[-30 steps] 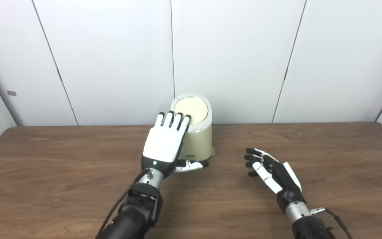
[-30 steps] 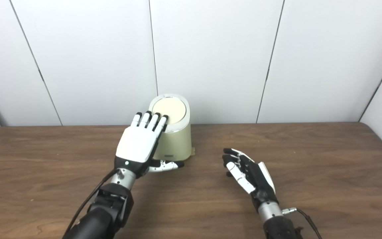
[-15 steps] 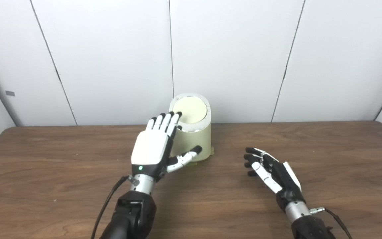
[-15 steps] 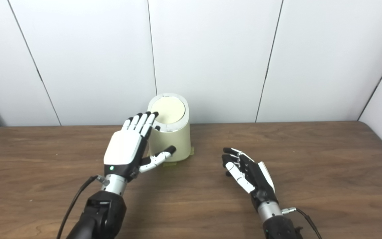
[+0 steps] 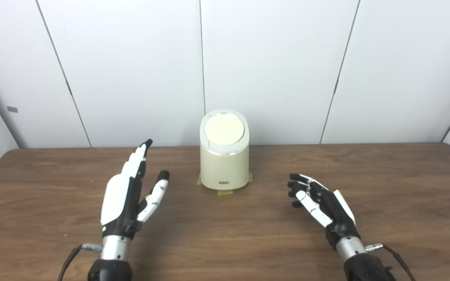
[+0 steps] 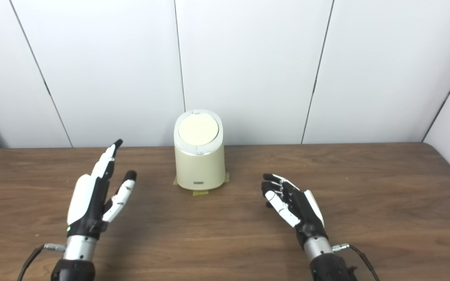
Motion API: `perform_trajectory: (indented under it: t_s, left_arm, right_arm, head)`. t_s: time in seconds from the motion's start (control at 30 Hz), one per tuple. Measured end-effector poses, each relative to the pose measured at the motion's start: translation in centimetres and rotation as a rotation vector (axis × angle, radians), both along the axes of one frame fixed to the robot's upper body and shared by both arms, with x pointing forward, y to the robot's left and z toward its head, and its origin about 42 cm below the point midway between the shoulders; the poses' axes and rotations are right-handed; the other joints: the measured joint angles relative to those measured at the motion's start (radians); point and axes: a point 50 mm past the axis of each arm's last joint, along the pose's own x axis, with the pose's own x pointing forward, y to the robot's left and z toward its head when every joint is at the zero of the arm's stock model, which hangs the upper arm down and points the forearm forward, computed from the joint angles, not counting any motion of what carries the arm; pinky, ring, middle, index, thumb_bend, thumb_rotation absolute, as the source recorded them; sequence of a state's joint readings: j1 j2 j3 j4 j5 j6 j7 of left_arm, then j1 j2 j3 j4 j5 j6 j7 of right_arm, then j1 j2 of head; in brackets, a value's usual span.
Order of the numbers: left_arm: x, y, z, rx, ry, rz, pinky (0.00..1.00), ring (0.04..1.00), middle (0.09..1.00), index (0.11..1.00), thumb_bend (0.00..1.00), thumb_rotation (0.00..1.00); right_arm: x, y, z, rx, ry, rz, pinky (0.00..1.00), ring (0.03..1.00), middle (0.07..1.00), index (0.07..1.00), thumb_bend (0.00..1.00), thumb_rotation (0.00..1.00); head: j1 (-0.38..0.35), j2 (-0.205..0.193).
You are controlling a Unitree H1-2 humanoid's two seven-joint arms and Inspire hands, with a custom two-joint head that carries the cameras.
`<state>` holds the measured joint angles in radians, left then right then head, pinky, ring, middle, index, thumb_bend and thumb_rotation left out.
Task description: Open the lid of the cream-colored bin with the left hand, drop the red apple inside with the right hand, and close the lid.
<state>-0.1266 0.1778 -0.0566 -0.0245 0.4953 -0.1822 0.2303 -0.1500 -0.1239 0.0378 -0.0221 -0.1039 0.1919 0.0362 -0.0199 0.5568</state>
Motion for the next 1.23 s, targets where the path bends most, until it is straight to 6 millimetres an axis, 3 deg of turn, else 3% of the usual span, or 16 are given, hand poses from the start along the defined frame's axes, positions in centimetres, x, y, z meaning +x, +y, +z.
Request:
perform_trajectory:
  t_s: [0.13,0.17,0.37,0.47,0.6,0.73,0.8,0.87,0.97,1.23]
  left_arm:
    - [-1.1,1.5,-0.9,-0.191,-0.011,-0.020,0.76,0.829,0.838,0.831,0.24,0.98]
    - [-1.1,1.7,-0.9,-0.218,-0.010,-0.025,0.72,0.801,0.817,0.813,0.22,0.97]
    - [-1.1,2.1,-1.4,-0.346,0.011,-0.035,0.75,0.808,0.818,0.816,0.18,0.90]
    - [-1.1,2.2,-1.6,-0.368,0.024,-0.039,0.75,0.810,0.820,0.817,0.18,0.88]
    - [-1.1,1.8,-1.9,-0.405,0.047,-0.043,0.76,0.813,0.823,0.820,0.19,0.87]
    - [-1.2,1.5,-2.3,-0.459,0.089,-0.059,0.73,0.813,0.826,0.823,0.20,0.74]
    - [-1.2,1.3,-2.5,-0.486,0.115,-0.060,0.71,0.805,0.822,0.817,0.19,0.67]
    - [-1.3,1.2,-2.7,-0.500,0.128,-0.062,0.71,0.799,0.817,0.813,0.18,0.65]
    - [-1.3,1.1,-2.7,-0.494,0.144,-0.076,0.70,0.784,0.802,0.792,0.18,0.62]
    - [-1.2,1.1,-2.8,-0.491,0.155,-0.081,0.66,0.743,0.766,0.742,0.22,0.32]
  right_arm:
    - [0.0,0.0,0.0,-0.040,-0.018,-0.016,0.62,0.703,0.743,0.766,0.25,0.59]
    - [0.0,-0.1,0.0,-0.051,-0.026,-0.024,0.60,0.685,0.725,0.743,0.24,0.51]
    - [-0.1,0.0,-0.4,-0.062,-0.056,-0.071,0.55,0.653,0.683,0.683,0.25,0.22]
    - [-0.3,-0.3,-0.6,-0.052,-0.065,-0.100,0.54,0.640,0.668,0.664,0.27,0.15]
    - [-0.5,-0.5,-0.7,-0.056,-0.065,-0.108,0.54,0.636,0.668,0.665,0.27,0.13]
    - [-0.5,-0.5,-0.6,-0.075,-0.068,-0.109,0.55,0.635,0.678,0.676,0.26,0.06]
    - [-0.5,-0.5,-0.6,-0.086,-0.069,-0.111,0.55,0.633,0.681,0.679,0.26,0.12]
    - [-0.5,-0.5,-0.5,-0.093,-0.070,-0.113,0.55,0.630,0.680,0.678,0.26,0.13]
    - [-0.5,-0.5,-0.5,-0.109,-0.072,-0.115,0.53,0.618,0.657,0.647,0.27,0.06]
    - [-0.5,-0.3,-0.2,-0.159,-0.073,-0.120,0.54,0.618,0.646,0.625,0.32,0.04]
  head:
    - [-0.002,0.000]
    - [-0.002,0.000]
    - [-0.012,0.006]
    - [-0.003,0.015]
    - [-0.002,0.018]
    - [-0.003,0.026]
    - [-0.005,0.028]
    - [-0.006,0.026]
    - [-0.008,0.026]
    - [-0.009,0.025]
